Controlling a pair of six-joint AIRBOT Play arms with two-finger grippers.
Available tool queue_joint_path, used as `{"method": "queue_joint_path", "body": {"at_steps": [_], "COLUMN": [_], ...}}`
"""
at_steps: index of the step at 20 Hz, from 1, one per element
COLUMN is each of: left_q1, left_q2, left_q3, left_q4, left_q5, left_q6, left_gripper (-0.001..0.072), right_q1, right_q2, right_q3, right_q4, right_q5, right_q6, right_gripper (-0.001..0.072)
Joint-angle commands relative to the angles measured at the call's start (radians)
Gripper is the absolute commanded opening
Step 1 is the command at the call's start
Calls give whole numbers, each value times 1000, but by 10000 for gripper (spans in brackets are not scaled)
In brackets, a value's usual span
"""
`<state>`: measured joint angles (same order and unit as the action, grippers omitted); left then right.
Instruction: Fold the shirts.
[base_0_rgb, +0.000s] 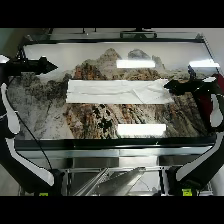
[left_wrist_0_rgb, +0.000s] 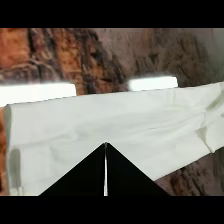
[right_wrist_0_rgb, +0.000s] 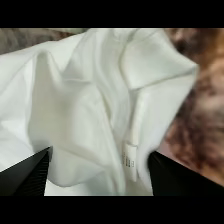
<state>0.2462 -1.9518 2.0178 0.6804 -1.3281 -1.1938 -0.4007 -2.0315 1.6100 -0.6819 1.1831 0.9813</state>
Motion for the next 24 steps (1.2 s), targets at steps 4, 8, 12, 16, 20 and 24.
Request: {"method": "queue_joint_path", "body": {"at_steps": [4, 8, 12, 16, 20, 24], "left_q1": [-176, -315, -470, -581, -656, -678], "left_q2": [-7, -90, -213, -286, -293, -317], "left_q3": [-2, -2, -2, 36, 19, 26], "left_q4": [2, 2, 9, 64, 134, 124], "left_q5": [15, 63, 168, 275, 333, 334], "left_q6": [23, 22, -3, -110, -162, -162], "left_gripper": [-1, -1, -3, -3, -2, -2], "right_q1": [43, 40, 59, 139, 264, 388], "right_q2": [-23, -18, 56, 181, 270, 280], "right_q3": [-1, 34, 132, 174, 174, 174], "right_q4": [79, 190, 276, 277, 331, 331], "right_q5": [3, 71, 185, 206, 185, 122], "right_q6": [-39, -37, 38, 131, 188, 239], "right_gripper": [74, 28, 28, 29, 28, 28]}}
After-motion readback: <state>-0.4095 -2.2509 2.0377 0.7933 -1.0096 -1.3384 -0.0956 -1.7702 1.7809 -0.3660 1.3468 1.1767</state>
